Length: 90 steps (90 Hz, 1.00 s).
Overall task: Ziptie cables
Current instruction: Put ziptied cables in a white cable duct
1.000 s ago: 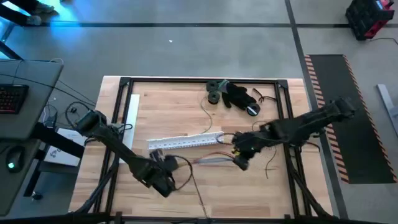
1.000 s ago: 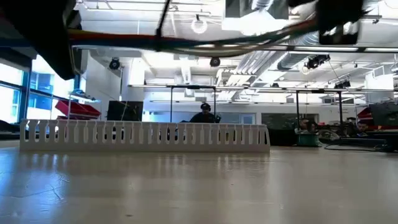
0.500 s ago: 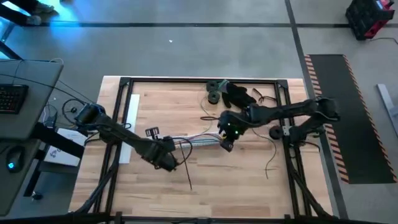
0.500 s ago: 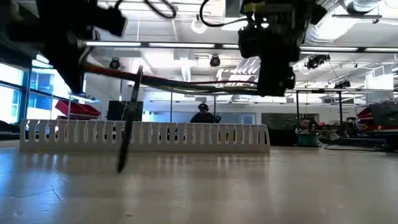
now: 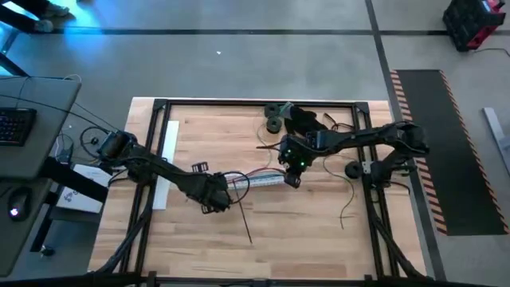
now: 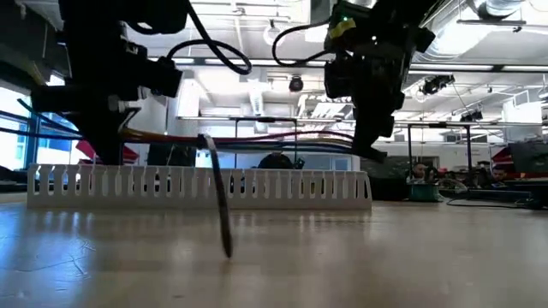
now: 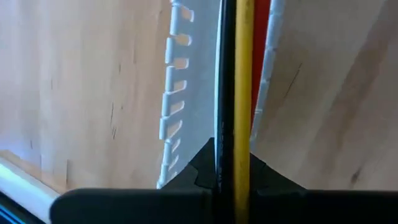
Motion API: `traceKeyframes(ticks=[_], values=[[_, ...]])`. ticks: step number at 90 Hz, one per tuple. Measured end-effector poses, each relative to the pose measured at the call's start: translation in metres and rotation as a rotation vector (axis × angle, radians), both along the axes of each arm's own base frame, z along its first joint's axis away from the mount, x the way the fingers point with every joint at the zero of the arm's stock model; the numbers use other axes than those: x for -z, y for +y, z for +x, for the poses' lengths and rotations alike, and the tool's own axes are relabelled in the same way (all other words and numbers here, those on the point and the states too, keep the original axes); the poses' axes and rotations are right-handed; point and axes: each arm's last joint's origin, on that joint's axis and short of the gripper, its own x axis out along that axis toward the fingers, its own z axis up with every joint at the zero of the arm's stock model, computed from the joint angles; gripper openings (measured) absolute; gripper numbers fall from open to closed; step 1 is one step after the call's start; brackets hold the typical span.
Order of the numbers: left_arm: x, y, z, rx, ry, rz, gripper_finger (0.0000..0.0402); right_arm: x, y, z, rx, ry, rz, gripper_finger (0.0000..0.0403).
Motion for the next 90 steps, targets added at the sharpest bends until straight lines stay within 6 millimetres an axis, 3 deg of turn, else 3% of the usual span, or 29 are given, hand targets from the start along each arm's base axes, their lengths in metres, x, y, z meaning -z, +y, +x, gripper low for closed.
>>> traceKeyframes(ticks=[32,48,62,90], values=[[0.000,0.006,0.005,0.039,-0.010,0.008,0.0000,0.018,-0.006,0.002,-0.015,0.075,-0.007,0.0006],[0.000,0.005,0.006,0.032,-0.030,0.012,0.0000,0.008,-0.007,0.000,-0.006,0.122,0.016,0.0006],[0.001,0.005,0.006,0.029,-0.028,-0.002,0.0000,0.002,-0.009,0.001,-0.062,0.122,-0.068,0.0004],[0.003,0.004,0.004,0.029,0.001,-0.008,0.0000,0.025,-0.013,-0.001,-0.216,0.262,-0.207,0.0001]])
